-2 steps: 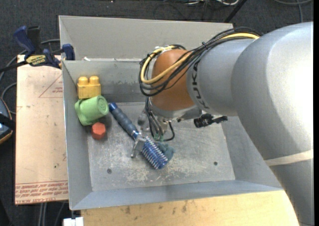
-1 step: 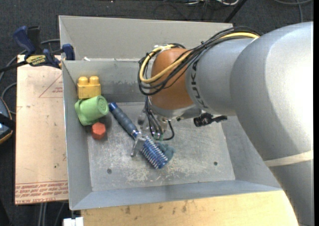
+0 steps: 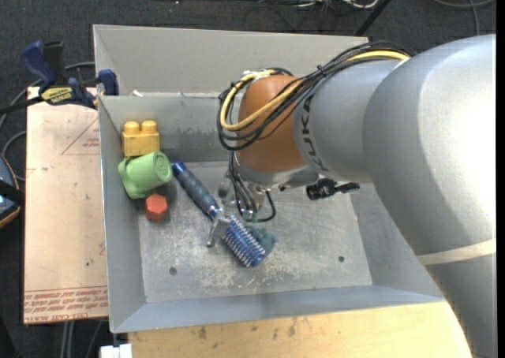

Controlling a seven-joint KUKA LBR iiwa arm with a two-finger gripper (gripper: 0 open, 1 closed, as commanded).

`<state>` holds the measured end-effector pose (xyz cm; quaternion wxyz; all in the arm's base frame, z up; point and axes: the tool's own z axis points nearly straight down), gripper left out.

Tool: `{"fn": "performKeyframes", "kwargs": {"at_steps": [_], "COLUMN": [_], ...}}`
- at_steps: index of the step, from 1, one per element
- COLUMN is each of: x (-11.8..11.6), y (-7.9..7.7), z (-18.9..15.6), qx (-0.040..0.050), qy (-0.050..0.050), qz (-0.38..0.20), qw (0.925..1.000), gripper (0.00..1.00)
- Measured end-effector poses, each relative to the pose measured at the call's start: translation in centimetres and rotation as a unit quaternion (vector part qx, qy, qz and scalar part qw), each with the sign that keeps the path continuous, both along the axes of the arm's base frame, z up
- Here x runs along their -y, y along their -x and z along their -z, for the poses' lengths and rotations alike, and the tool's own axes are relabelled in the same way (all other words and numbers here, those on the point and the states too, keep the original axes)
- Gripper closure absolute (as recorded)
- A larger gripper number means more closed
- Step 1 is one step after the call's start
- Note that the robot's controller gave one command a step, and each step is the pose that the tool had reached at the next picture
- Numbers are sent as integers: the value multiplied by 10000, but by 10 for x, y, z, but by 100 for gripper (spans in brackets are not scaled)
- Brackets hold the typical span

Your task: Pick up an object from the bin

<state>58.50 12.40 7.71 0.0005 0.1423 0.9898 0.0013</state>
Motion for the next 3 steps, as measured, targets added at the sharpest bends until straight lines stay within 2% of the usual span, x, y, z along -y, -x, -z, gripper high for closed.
{"fn": "performKeyframes", "kwargs": {"at_steps": [2,3], "x": [-1,-2], "y": [-1,-2], "z": [-1,-3], "qx": [-3,8], "qy": [3,-7], "qz": [0,-2], "qw": [10000,10000], "gripper": [0,100]}}
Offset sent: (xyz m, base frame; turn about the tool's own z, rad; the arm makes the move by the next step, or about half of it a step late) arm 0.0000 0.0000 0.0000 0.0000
